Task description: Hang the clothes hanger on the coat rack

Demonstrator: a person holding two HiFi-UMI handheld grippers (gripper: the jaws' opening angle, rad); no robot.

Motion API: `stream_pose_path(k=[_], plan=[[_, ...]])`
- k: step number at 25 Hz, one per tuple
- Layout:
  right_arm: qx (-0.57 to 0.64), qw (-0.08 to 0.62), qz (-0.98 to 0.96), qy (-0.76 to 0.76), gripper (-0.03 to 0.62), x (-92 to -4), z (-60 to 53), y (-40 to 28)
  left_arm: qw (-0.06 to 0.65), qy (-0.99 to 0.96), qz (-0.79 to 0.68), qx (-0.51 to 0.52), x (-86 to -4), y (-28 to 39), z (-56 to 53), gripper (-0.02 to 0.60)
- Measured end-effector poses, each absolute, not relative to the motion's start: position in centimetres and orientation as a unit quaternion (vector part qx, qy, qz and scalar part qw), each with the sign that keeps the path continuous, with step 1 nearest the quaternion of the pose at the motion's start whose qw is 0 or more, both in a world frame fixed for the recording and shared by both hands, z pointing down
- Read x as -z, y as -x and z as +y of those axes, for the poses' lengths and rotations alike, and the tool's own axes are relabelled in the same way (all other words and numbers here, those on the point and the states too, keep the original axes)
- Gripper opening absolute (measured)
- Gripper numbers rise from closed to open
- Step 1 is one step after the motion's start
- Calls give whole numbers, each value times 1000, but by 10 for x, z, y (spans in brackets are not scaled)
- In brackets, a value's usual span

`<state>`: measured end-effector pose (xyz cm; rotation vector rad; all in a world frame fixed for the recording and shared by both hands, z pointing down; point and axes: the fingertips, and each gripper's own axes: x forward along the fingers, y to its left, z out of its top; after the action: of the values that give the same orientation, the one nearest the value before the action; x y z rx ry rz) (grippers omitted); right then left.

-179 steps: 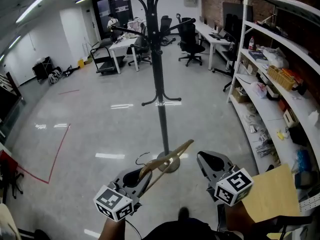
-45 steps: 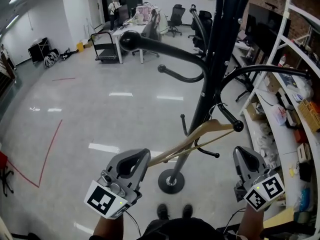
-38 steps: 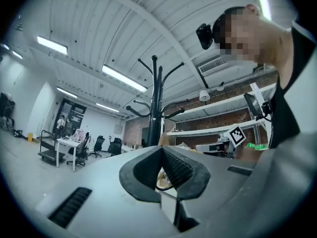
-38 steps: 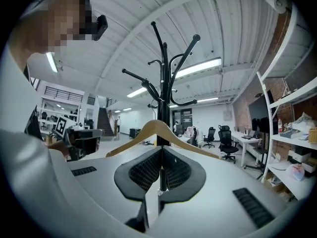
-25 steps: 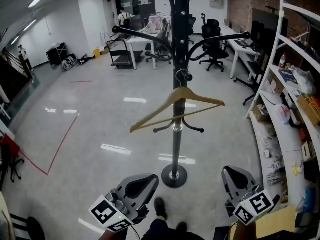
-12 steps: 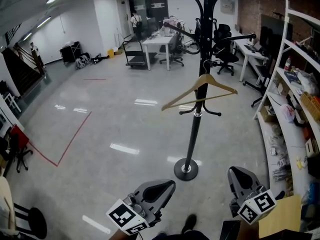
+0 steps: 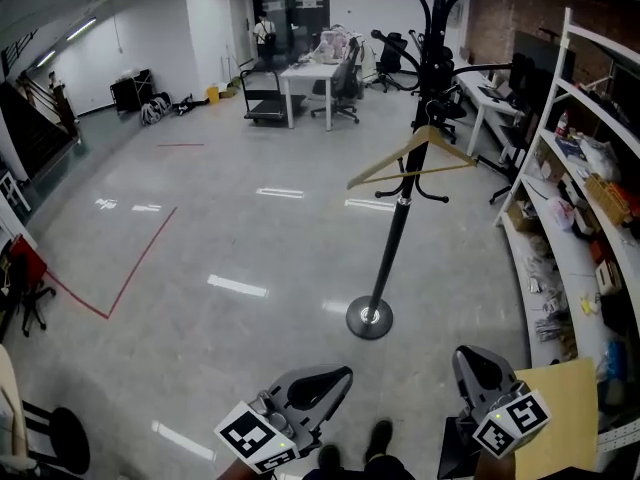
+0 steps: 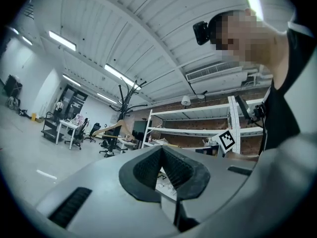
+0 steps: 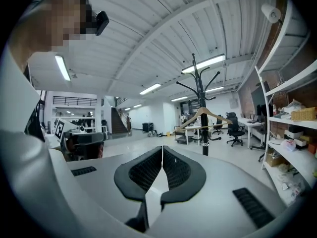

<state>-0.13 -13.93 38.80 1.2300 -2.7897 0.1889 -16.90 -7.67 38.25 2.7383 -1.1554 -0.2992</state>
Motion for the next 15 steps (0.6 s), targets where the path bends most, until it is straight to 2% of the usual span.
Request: stream_pose_path(k=[9,15], plan=[[-37,33,-927,-371,8,-371,-72,-11,83,-901,-414,99,-374,157,-11,1],[-26,34,-944,-329,8,-376,4,-43,69,-887,-450,78,-365,132,47,0]])
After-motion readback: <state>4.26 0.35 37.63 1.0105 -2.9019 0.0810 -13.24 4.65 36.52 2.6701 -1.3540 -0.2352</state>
